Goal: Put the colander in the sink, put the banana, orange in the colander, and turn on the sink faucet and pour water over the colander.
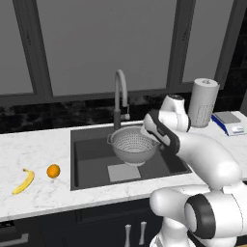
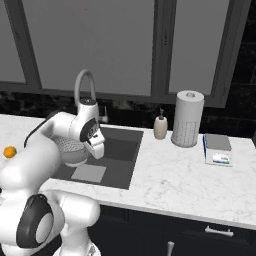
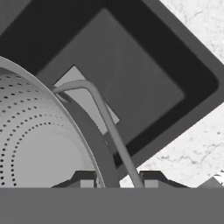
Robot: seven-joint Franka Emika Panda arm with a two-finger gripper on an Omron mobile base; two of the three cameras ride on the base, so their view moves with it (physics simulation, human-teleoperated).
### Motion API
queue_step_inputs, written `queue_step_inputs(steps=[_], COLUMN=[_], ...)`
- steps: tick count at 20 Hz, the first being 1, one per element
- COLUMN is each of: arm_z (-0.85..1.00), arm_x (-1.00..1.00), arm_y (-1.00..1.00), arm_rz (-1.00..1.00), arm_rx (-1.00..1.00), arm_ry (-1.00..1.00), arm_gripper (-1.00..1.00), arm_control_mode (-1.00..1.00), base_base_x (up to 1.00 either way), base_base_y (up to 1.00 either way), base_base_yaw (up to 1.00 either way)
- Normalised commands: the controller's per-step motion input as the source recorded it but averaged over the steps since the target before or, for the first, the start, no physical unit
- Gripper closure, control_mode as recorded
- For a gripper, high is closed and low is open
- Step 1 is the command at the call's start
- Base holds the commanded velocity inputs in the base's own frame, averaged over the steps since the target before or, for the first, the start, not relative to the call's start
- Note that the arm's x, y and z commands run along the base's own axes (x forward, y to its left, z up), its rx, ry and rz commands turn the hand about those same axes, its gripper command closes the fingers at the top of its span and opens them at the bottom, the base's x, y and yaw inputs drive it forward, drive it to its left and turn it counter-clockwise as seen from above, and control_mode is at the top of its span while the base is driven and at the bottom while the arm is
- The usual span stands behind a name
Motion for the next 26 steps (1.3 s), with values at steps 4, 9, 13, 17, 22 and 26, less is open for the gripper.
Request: queue_step_inputs(steps=[4,9,13,17,22,26], arm_z=[-0.28,-0.32,-0.33,-0.31,-0.35,-0.36], arm_x=[0.25,0.24,0.25,0.25,0.15,0.12], arm_y=[0.0,0.0,-0.04,-0.05,0.03,0.15], arm_rz=[0.0,0.0,0.0,0.0,0.02,0.04], arm_rx=[0.0,0.04,0.07,0.09,0.04,0.0], arm_ry=[0.0,0.0,0.0,0.01,0.06,0.07], arm_gripper=[1.0,1.0,1.0,1.0,1.0,1.0], arm_control_mode=[-1.0,-1.0,-1.0,-1.0,-1.0,-1.0], base_base_x=[0.0,0.0,0.0,0.0,0.0,0.0], base_base_y=[0.0,0.0,0.0,0.0,0.0,0.0], base_base_yaw=[0.0,0.0,0.0,0.0,0.0,0.0])
